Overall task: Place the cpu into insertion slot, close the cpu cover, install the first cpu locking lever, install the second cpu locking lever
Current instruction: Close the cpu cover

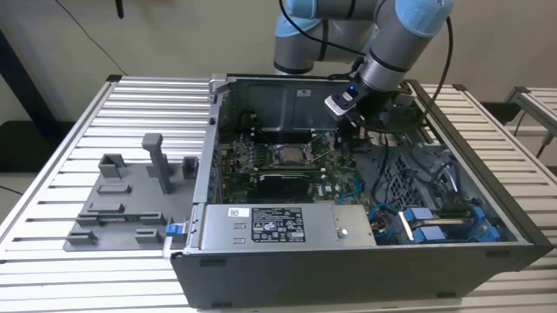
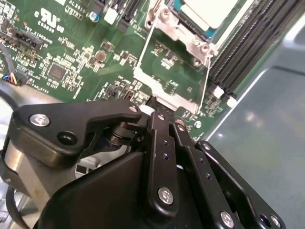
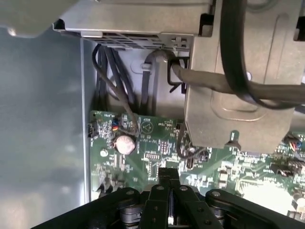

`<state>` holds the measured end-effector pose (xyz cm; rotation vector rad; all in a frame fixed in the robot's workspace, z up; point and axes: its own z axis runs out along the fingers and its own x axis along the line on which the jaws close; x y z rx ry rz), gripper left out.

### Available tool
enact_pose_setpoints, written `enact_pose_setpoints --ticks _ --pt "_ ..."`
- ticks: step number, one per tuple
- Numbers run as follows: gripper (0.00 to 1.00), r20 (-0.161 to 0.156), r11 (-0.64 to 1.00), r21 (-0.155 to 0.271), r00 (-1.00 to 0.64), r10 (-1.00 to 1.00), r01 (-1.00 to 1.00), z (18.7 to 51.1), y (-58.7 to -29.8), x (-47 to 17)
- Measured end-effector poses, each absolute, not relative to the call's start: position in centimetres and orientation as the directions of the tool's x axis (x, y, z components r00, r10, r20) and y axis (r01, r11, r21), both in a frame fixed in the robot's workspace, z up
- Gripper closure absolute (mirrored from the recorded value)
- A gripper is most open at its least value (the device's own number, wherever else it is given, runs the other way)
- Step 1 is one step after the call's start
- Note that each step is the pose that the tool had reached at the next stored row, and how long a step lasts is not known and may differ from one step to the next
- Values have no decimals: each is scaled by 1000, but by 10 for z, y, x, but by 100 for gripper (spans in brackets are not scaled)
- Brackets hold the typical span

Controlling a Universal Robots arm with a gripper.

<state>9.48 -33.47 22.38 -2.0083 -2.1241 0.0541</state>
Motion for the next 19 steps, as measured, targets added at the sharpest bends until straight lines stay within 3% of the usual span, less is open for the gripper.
enact_pose_setpoints --ticks 8,19 --pt "89 134 67 -206 -40 990 976 236 -335 95" --pt "89 134 67 -210 -39 990 975 245 -334 86"
